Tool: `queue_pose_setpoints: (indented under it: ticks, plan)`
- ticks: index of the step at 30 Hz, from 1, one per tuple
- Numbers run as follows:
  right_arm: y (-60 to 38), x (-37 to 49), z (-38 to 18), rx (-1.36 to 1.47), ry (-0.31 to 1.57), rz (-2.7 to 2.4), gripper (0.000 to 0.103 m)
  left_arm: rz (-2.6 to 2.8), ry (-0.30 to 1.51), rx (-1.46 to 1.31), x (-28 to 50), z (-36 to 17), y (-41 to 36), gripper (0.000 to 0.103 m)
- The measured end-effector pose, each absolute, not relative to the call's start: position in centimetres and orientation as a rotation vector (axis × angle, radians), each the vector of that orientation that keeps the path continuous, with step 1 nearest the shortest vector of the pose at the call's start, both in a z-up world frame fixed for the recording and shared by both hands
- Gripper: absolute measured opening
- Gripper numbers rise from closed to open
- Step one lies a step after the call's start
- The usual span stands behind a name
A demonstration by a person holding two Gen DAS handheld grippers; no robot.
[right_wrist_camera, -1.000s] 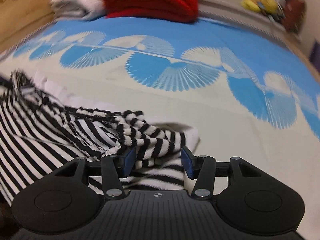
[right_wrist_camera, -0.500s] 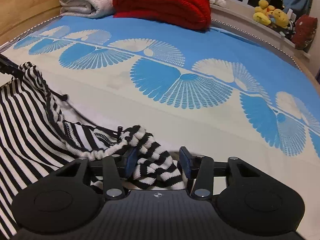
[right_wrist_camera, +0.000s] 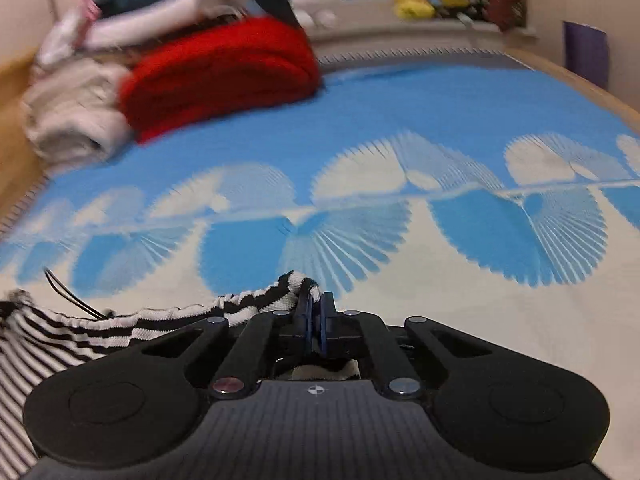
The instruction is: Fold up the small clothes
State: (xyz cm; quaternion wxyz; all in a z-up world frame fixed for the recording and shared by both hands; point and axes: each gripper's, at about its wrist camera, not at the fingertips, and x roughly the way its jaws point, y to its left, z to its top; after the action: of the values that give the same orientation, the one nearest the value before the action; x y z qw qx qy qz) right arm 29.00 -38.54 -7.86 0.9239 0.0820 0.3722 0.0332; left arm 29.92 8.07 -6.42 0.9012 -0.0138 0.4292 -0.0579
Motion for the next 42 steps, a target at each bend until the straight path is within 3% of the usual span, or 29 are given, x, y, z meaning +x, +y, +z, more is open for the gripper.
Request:
queue_pose_setpoints:
  ticks: [6,8,9,10,12,17,19,22,24,27,30,33,35,42]
  plan:
    - [-36.7,31.1,-11.5,0.136,0.933,0.025,0.003,-0.098,1.027,-0.018,31.3,-9.4,8.2,0.011]
    - [-37.3,30.7,-10.7,0.166,0.912,0.018,0.016,-0.106,0.988,-0.050,31.0,-8.1,8.8,0.030]
    - [-38.0,30.3,-10.0,0.205,0.891,0.026,0.021,-0.115,0.968,-0.073,30.8,-7.6,9.3,0.046]
    - [-38.7,29.9,-9.4,0.239,0.875,0.036,0.032,-0.122,0.955,-0.091,30.6,-7.2,9.7,0.052]
    - [-40.1,29.1,-8.6,0.304,0.856,0.072,0.040,-0.133,0.950,-0.114,30.5,-7.1,10.2,0.052]
    - [-41.6,28.3,-9.9,0.318,0.935,0.102,0.041,-0.153,1.000,-0.118,31.4,-8.5,9.4,0.049]
    - [-41.1,28.5,-10.7,0.314,0.960,0.131,0.040,-0.167,1.012,-0.100,31.7,-8.9,9.0,0.004]
    - [-39.8,28.8,-10.5,0.253,0.925,0.146,0.000,-0.075,0.928,-0.102,31.7,-8.4,9.5,0.004]
    - [-40.0,29.0,-9.7,0.271,0.856,0.096,0.000,-0.047,0.927,-0.116,31.7,-8.5,9.8,0.004]
    - [-39.4,29.6,-10.7,0.214,0.917,0.030,0.001,-0.106,1.034,-0.030,31.9,-10.0,8.2,0.010]
    - [-39.2,28.8,-10.6,0.193,0.950,-0.006,0.002,-0.071,0.992,0.008,30.7,-8.2,8.1,0.036]
    - [-40.8,26.2,-7.5,0.288,0.879,-0.015,0.016,-0.078,0.941,-0.142,28.3,-5.0,10.5,0.037]
    - [-41.8,24.0,-5.8,0.314,0.868,0.013,0.036,-0.085,0.972,-0.186,26.3,-3.4,11.6,0.037]
    - [-43.0,15.7,-5.7,0.310,1.002,0.128,0.043,-0.136,1.135,-0.189,18.3,-3.7,13.5,0.039]
